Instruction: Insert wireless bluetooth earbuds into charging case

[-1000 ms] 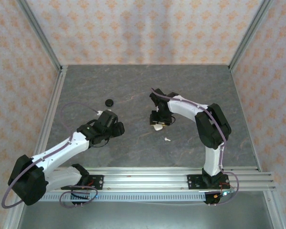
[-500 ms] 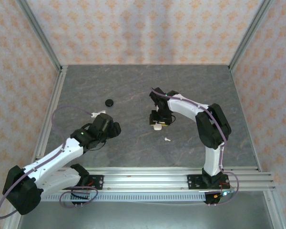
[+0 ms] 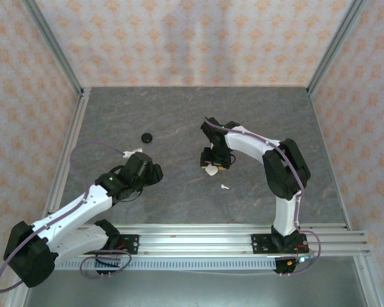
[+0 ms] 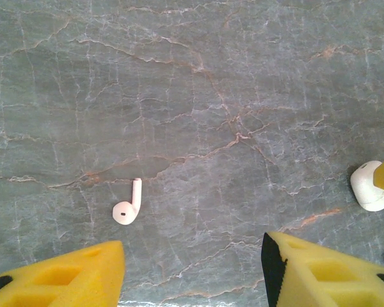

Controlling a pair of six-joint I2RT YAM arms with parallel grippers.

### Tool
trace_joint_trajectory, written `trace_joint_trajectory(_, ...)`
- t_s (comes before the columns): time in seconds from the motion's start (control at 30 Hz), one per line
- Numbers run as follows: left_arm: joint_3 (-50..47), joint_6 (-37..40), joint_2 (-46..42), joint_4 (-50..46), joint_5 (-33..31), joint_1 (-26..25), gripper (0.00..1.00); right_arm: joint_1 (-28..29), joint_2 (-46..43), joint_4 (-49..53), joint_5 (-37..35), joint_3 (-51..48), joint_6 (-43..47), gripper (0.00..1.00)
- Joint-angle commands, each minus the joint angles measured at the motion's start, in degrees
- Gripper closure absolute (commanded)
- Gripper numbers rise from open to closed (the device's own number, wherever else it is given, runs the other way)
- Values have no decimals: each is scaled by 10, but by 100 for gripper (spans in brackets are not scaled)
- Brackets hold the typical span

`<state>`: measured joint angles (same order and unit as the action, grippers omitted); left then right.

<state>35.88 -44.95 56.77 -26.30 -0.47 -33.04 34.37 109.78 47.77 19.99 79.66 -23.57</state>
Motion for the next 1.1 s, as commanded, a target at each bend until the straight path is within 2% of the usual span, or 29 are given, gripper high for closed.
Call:
trace_joint_trajectory(0.0,-1,10,4,-3,-8,-5,41,5,3,-6,-5,0,-4,36)
trace_joint_trajectory(0.23,-12,8,-12,-5,-7,-6,41,4,2,15,-29,7,-5,38)
trace_joint_trajectory(0.57,-19,12,-21,-9,-8,-6,41,-45,27,27,-32,41,10,63)
trace_joint_trajectory(0.73,-21,10,-18,-1,-3,-6,41,-62,76,41,-28,76,36,74)
trace_joint_trajectory(0.87,-15,15,-24,-16,-8,-5,41,-61,108,51,-6,96,47,78)
trace_joint_trajectory(1.07,-25,12,-41,-22,-20,-5,41,-44,112,43,14,86,48,81)
